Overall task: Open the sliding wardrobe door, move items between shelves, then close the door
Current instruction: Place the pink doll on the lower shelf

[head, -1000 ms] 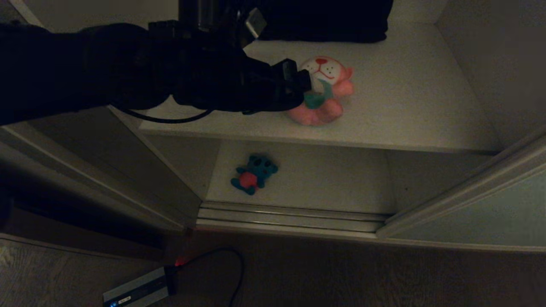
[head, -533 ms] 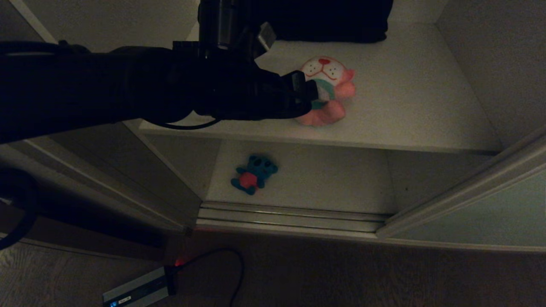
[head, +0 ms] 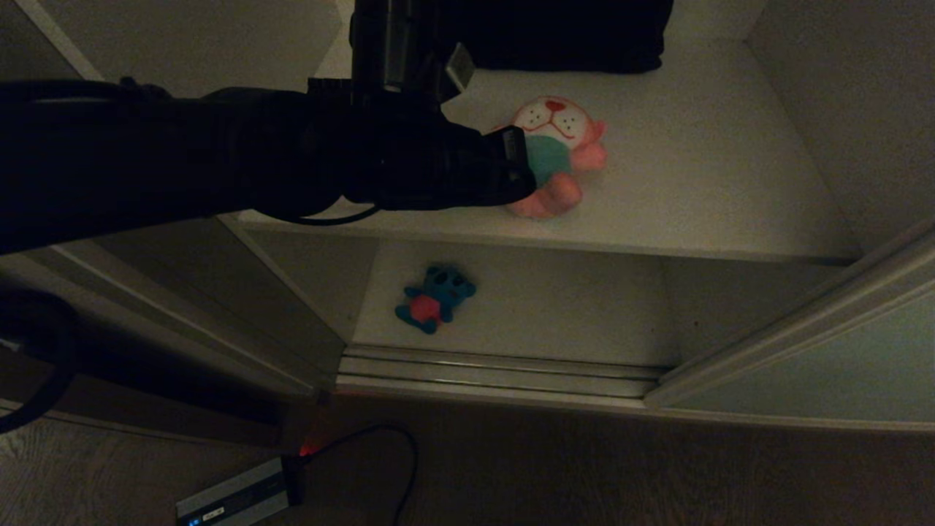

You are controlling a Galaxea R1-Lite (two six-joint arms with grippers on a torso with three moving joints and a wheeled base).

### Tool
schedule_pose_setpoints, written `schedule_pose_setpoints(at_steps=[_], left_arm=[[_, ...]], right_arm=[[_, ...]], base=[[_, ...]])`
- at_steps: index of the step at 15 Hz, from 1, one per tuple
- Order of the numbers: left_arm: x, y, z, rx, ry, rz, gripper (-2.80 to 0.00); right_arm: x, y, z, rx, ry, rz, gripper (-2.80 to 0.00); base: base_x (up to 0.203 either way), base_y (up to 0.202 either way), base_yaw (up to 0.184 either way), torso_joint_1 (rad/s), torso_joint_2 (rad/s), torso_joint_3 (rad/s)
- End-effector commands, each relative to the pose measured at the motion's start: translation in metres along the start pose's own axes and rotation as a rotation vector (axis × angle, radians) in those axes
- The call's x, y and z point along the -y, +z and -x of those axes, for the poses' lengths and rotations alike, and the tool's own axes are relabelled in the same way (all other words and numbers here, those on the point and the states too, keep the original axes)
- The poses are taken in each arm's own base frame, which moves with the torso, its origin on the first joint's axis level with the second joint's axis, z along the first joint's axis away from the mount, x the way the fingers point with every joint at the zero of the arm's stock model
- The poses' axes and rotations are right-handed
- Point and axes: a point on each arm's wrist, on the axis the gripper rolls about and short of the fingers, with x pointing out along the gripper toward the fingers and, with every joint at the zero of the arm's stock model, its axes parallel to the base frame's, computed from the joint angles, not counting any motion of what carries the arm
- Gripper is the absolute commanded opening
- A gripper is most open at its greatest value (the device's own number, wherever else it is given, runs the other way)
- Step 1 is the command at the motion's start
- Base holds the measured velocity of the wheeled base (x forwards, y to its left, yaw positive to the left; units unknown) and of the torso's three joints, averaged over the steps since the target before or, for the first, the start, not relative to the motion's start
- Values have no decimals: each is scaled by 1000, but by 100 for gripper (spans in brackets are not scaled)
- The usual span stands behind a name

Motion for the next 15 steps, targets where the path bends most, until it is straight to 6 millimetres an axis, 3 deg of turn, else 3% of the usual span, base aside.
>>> schedule_pose_setpoints(at_steps=[1,5,15], left_arm=[[7,11,16,34,-17,-4,-280],[18,32,50,114,-10,-12,-280],[24,55,112,179,88,-91,-280]], right_arm=[[0,-1,0,-5,1,0,-280],[0,-1,0,-5,1,0,-280],[0,-1,0,-4,1,0,-280]], base=[[0,0,0,0,0,0],[0,0,0,0,0,0],[0,0,0,0,0,0]])
